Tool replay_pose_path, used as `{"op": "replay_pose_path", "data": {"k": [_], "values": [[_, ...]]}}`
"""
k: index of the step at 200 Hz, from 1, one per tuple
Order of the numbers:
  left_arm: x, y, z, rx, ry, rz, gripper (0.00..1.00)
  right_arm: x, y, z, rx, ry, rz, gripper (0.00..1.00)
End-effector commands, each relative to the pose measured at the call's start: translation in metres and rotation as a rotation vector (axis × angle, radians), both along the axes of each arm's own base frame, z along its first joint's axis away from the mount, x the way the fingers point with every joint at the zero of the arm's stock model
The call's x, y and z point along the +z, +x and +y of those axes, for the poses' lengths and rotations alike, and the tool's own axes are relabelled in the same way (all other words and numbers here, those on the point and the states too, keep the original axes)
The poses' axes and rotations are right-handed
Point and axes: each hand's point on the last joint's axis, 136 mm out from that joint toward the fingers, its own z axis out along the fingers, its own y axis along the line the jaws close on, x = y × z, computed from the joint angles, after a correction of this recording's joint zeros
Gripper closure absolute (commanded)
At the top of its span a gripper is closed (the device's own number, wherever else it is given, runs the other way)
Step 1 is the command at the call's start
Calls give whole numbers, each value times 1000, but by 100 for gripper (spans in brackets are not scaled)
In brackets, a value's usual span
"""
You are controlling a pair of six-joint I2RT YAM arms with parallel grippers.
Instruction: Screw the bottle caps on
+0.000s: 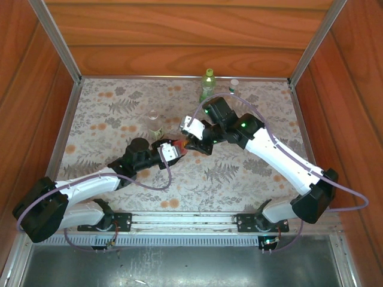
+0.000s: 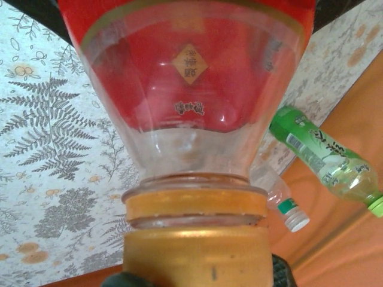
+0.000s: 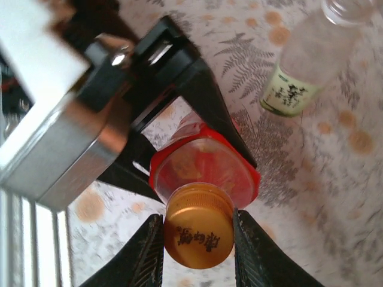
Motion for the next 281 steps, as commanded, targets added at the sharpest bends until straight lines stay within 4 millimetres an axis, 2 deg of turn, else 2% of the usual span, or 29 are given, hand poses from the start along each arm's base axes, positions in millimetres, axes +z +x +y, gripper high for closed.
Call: {"op": "replay_pose_path", "data": {"k": [1,16,32,45,55,75,94,105,131,153,177,191,196,236,251,281], "values": [[30,-5,-13,-64,-62,-70,44,4,27,4,-511,177,298,100],[29,-6,-14,-74,-63,-65,44,-3,17,7,-631,197,486,100],[27,-7,-16,-84,-63,-57,44,-2,8,4,-606,175,487,98],[27,-8,-16,-89,-66,-49,44,3,5,-4,-528,160,384,79],[28,-9,-16,-93,-71,-47,44,7,4,-9,-473,150,306,69],[28,-10,-16,-93,-74,-41,44,16,2,-17,-355,150,160,34],[27,-11,-15,-91,-75,-38,44,29,5,-26,-321,155,31,17],[27,-11,-14,-91,-75,-37,44,37,4,-30,-279,137,-36,0],[29,-13,-13,-92,-81,-41,44,49,0,-37,-152,49,-155,0],[31,-13,-13,-92,-84,-46,44,43,-10,-38,58,-45,-261,0],[31,-17,-13,-113,-85,-51,44,35,-26,-37,298,-130,-369,7],[31,-19,-13,-122,-87,-54,44,34,-30,-34,381,-164,-393,9],[32,-20,-13,-125,-89,-55,44,35,-31,-33,397,-172,-387,14],[31,-20,-12,-126,-84,-60,44,22,-29,-17,500,-244,-354,34],[31,-21,-12,-131,-85,-58,44,18,-25,-14,507,-252,-364,48],[30,-21,-12,-131,-84,-56,44,15,-25,-8,521,-242,-350,54]]}}
